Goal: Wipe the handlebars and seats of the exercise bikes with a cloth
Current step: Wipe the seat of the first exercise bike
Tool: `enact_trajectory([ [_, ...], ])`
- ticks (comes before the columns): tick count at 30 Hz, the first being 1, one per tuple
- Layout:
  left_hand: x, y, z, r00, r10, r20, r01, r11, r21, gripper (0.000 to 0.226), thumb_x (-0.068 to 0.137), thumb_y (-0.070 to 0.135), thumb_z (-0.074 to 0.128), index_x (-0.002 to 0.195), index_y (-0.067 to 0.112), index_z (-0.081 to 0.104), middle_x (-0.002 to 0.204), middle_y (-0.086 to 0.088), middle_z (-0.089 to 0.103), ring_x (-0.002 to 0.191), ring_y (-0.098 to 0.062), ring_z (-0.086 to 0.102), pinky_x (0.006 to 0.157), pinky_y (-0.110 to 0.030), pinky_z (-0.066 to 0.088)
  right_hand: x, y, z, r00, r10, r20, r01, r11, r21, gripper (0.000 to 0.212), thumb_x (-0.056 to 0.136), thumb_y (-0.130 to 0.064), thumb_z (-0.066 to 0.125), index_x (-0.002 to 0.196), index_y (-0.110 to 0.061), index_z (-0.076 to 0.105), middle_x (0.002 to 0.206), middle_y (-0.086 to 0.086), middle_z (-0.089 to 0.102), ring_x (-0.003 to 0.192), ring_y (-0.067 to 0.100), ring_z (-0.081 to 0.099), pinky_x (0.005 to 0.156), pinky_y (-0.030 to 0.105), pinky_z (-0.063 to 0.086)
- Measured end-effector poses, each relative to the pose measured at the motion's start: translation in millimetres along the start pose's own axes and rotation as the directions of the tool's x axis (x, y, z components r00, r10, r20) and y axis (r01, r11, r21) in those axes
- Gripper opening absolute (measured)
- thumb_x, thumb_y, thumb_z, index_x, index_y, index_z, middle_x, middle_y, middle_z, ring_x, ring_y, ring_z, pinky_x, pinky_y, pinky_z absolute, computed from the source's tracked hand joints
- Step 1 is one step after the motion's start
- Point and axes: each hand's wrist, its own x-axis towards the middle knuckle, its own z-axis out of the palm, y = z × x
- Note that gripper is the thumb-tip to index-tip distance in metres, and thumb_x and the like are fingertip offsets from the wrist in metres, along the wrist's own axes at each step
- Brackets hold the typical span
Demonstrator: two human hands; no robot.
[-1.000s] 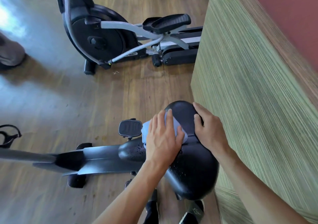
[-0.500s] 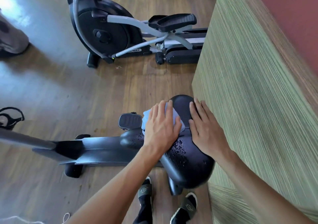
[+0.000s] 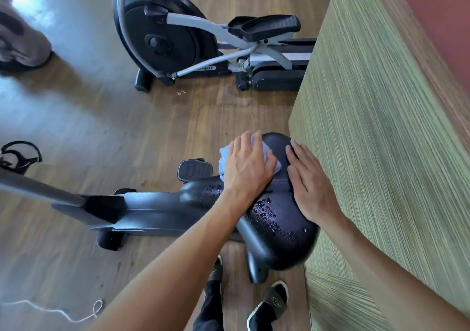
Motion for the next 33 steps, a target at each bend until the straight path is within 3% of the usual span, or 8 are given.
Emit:
enact_trajectory([
  [6, -68, -44, -31, 0.966, 0.197, -0.167, -0.204, 0.979, -0.029, 0.041, 0.08, 0.022, 0.063, 0.117, 0.006, 0.069, 0.115, -0.01, 0.065, 0.098, -0.032, 0.061, 0.094, -0.039, 0.048, -4, 3, 1, 1.0, -0.02, 0.001, 0.02, 1.0, 0.007, 0.054, 0.108, -0.031, 0.027, 0.157, -0.009, 0.036, 0.168, 0.0, 0.023, 0.157, 0.014, 0.013, 0.124, 0.017, 0.005],
  [11, -76, -66, -36, 0.933, 0.264, -0.244, -0.274, 0.962, -0.007, 0.041, 0.077, 0.022, 0.065, 0.113, 0.005, 0.072, 0.113, -0.01, 0.067, 0.093, -0.032, 0.062, 0.091, -0.037, 0.047, -5, 3, 1, 1.0, -0.019, 0.022, 0.019, 1.0, 0.011, 0.055, 0.109, -0.031, 0.026, 0.159, -0.009, 0.032, 0.169, 0.0, 0.019, 0.158, 0.015, 0.01, 0.123, 0.015, 0.0],
  [17, -72, -75, -34, 0.923, 0.29, -0.252, -0.306, 0.951, -0.028, 0.045, 0.075, 0.026, 0.066, 0.116, 0.009, 0.074, 0.117, -0.013, 0.067, 0.094, -0.033, 0.061, 0.091, -0.039, 0.047, -21, 2, 3, 1.0, 0.006, 0.001, -0.006, 0.999, 0.036, 0.055, 0.109, -0.031, 0.024, 0.16, -0.01, 0.027, 0.168, -0.006, 0.016, 0.158, 0.011, 0.007, 0.125, 0.018, 0.002],
  [22, -58, -95, -39, 0.933, 0.332, -0.139, -0.345, 0.935, -0.085, 0.051, 0.073, 0.036, 0.064, 0.12, 0.019, 0.076, 0.13, -0.022, 0.06, 0.107, -0.035, 0.059, 0.099, -0.043, 0.048, -32, -4, 7, 0.993, 0.109, -0.035, -0.105, 0.99, 0.097, 0.054, 0.109, -0.033, 0.023, 0.16, -0.014, 0.027, 0.167, -0.011, 0.017, 0.157, 0.007, 0.008, 0.124, 0.016, 0.002],
  [24, -56, -91, -41, 0.963, 0.261, -0.064, -0.266, 0.96, -0.089, 0.055, 0.076, 0.042, 0.059, 0.125, 0.021, 0.073, 0.121, -0.016, 0.063, 0.103, -0.035, 0.061, 0.097, -0.046, 0.05, -32, -7, 9, 0.99, 0.135, -0.051, -0.131, 0.988, 0.084, 0.055, 0.108, -0.034, 0.023, 0.16, -0.014, 0.028, 0.167, -0.01, 0.018, 0.157, 0.008, 0.009, 0.123, 0.014, 0.002],
  [26, -46, -74, -42, 0.995, 0.101, 0.016, -0.1, 0.993, -0.056, 0.064, 0.079, 0.048, 0.051, 0.134, 0.018, 0.065, 0.109, -0.017, 0.066, 0.097, -0.038, 0.062, 0.092, -0.048, 0.052, -31, -10, 10, 0.986, 0.152, -0.065, -0.15, 0.988, 0.037, 0.057, 0.108, -0.038, 0.021, 0.16, -0.015, 0.029, 0.168, -0.009, 0.019, 0.157, 0.008, 0.009, 0.123, 0.014, 0.0],
  [29, -23, -41, -34, 0.979, -0.147, 0.139, 0.137, 0.988, 0.075, 0.076, 0.09, 0.047, 0.046, 0.151, 0.002, 0.042, 0.109, -0.024, 0.067, 0.101, -0.042, 0.062, 0.092, -0.047, 0.045, -33, -19, 13, 0.979, 0.189, -0.071, -0.193, 0.979, -0.066, 0.061, 0.107, -0.044, 0.016, 0.161, -0.016, 0.025, 0.169, -0.009, 0.015, 0.157, 0.008, 0.006, 0.122, 0.014, -0.003],
  [33, 1, -22, -19, 0.953, -0.23, 0.2, 0.216, 0.972, 0.091, 0.064, 0.095, 0.044, 0.043, 0.137, -0.004, 0.049, 0.114, -0.022, 0.067, 0.104, -0.039, 0.063, 0.092, -0.044, 0.044, -30, -25, 17, 0.967, 0.234, -0.098, -0.248, 0.954, -0.171, 0.059, 0.108, -0.043, 0.015, 0.161, -0.019, 0.021, 0.167, -0.015, 0.01, 0.156, 0.005, 0.003, 0.121, 0.013, -0.005],
])
